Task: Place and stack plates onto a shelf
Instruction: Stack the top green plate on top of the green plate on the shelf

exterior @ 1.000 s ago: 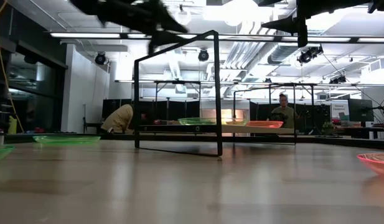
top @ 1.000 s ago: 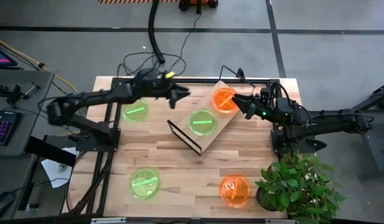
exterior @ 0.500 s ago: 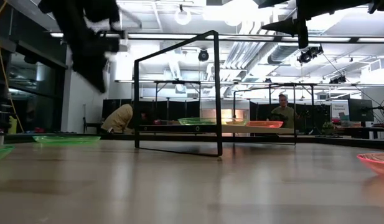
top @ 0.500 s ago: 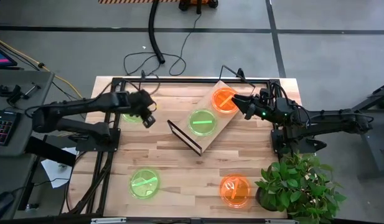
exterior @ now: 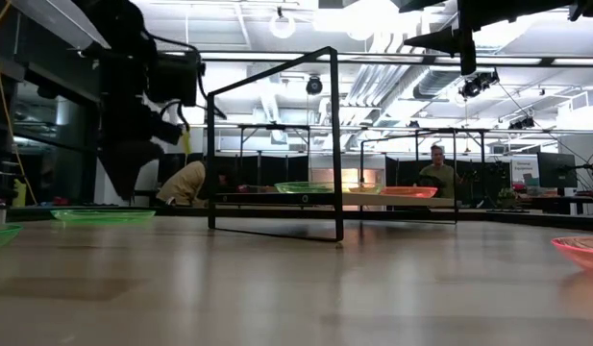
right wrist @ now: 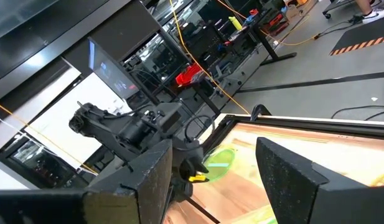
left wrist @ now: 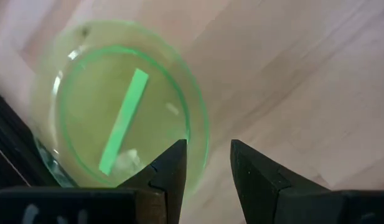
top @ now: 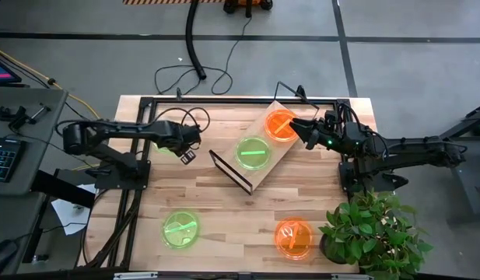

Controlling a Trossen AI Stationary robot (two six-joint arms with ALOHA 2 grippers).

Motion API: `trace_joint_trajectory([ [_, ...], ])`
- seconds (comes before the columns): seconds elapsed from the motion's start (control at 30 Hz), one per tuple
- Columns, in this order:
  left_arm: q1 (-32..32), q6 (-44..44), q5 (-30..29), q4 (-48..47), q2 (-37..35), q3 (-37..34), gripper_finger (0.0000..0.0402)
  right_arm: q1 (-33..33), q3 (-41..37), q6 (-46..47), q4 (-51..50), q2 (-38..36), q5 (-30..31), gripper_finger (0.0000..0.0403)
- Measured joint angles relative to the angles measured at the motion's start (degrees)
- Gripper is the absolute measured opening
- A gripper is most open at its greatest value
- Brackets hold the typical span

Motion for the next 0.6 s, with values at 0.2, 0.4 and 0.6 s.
trace_joint_trajectory([
  [0.2, 0.0, -2.58, 2.06, 0.08, 2.79, 0.0, 0.0115, 0.0, 0.0, 0.0, -0.02, 0.0, 0.09, 0.0216],
  [0.4, 0.08, -1.14, -0.97, 0.84, 3.97, 0.0, 0.0115, 0.0, -0.02, 0.0, -0.13, 0.0, 1.44, 0.0216],
  [0.6, 0.11, -1.1, -1.08, 1.79, 6.66, 0.02, 0.0115, 0.0, 0.0, 1.05, -0.66, 0.0, 1.46, 0.0216],
])
